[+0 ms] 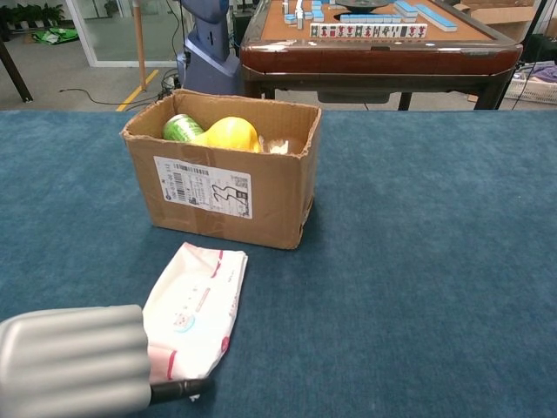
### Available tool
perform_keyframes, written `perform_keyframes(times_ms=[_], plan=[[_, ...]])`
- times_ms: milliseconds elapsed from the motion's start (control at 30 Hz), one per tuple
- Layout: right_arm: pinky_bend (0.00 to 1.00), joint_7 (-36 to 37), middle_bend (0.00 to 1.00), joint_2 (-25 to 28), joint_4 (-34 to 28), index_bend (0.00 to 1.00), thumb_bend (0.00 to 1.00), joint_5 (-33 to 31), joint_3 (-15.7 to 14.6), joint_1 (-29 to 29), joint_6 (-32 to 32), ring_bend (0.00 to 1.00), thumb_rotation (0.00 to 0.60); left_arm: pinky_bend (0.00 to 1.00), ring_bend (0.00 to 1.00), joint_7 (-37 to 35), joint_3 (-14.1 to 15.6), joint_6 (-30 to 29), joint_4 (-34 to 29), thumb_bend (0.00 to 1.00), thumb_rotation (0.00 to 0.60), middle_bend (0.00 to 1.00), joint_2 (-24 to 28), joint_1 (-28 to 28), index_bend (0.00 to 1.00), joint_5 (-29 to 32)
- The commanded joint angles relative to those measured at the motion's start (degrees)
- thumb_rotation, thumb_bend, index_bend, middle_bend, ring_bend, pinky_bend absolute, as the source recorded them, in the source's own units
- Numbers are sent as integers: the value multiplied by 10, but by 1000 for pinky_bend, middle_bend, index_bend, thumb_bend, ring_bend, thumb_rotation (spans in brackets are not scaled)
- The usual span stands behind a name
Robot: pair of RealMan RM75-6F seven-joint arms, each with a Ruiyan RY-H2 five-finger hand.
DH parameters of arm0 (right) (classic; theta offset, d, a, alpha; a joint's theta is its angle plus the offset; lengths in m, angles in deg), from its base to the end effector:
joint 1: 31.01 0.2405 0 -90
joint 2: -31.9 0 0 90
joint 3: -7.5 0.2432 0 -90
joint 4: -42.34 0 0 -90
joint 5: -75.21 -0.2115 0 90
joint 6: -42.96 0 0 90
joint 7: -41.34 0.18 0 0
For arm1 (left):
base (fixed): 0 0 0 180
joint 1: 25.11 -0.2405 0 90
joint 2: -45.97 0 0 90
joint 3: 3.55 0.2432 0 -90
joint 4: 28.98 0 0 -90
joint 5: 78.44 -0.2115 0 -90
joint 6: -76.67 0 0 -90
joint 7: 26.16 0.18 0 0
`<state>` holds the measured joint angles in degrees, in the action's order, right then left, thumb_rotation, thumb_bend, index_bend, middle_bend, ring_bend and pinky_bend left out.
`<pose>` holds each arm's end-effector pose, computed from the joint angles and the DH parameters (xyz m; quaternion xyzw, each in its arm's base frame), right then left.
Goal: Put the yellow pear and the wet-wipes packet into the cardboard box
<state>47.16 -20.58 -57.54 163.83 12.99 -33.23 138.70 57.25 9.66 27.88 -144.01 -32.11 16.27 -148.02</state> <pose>-0.2829 -0.1857 0.2335 0.5412 -0.3460 0.4418 0.6263 -0.1266 0.1790 -0.0616 -0.9575 0.0589 -0.1120 0.2592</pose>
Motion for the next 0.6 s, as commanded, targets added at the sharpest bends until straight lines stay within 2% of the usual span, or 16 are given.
perform_keyframes(times_ms=[33,333,600], plan=[[246,0,355,0,0,431,33,0,0,0,0,229,600,870,692,7,9,-18,-8,348,600,853,11,1,0,11],[247,-6,355,-2,0,431,33,-1,0,2,-5,229,600,869,692,1,23,-74,-18,348,600,853,46,-7,3,30],[246,-9,355,-4,0,431,33,-2,0,2,-7,229,600,870,692,-16,19,-114,-5,348,600,851,61,-15,5,61]])
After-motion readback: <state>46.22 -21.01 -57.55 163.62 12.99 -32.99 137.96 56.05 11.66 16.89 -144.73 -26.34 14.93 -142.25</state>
